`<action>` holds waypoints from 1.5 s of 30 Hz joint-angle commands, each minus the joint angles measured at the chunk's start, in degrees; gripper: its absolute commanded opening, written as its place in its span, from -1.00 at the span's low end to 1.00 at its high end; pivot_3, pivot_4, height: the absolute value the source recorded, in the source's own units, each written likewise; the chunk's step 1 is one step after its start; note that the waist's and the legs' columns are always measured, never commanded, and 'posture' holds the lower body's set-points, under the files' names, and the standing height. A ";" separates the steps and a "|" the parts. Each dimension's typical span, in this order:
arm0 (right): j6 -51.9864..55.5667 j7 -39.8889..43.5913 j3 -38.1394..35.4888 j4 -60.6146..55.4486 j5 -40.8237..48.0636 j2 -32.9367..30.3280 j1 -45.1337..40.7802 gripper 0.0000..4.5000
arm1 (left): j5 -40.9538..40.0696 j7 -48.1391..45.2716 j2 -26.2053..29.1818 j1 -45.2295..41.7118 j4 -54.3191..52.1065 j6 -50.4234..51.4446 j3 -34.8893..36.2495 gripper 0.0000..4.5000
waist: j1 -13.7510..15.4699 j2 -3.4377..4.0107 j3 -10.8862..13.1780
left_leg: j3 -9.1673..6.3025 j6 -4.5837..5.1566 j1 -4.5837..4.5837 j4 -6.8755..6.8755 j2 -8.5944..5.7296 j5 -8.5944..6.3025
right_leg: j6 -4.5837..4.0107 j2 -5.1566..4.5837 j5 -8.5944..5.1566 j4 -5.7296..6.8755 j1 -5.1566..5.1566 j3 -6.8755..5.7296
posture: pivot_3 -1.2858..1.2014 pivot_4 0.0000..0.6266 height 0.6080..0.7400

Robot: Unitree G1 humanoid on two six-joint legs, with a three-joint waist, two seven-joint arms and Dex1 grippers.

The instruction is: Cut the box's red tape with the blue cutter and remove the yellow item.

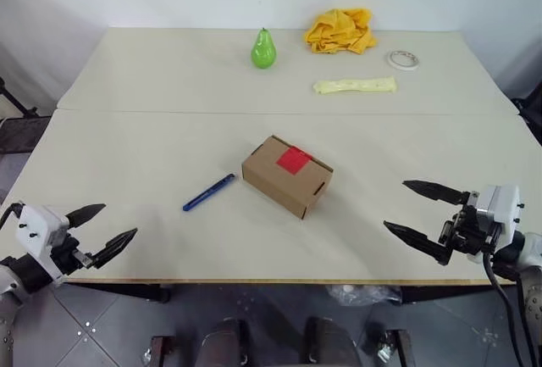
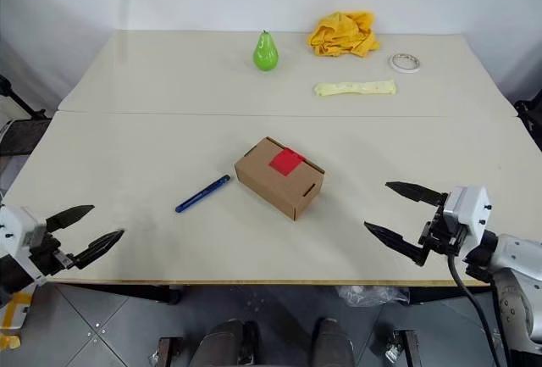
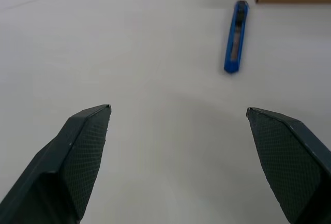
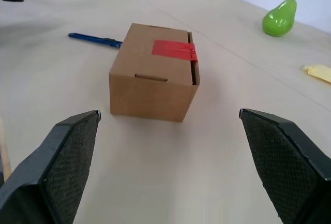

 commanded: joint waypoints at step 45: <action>-6.98 11.96 25.68 38.44 -21.92 2.63 -35.45 -1.00 | 16.21 -0.11 -19.81 -39.17 2.85 12.04 -54.48 -0.82 | -0.87 0.00 0.00 | 0.94 -0.16 -0.11 0.26 -0.06 0.19 | -0.12 0.07 0.02 0.84 -0.77 0.29 | 0.03 -0.52 1.00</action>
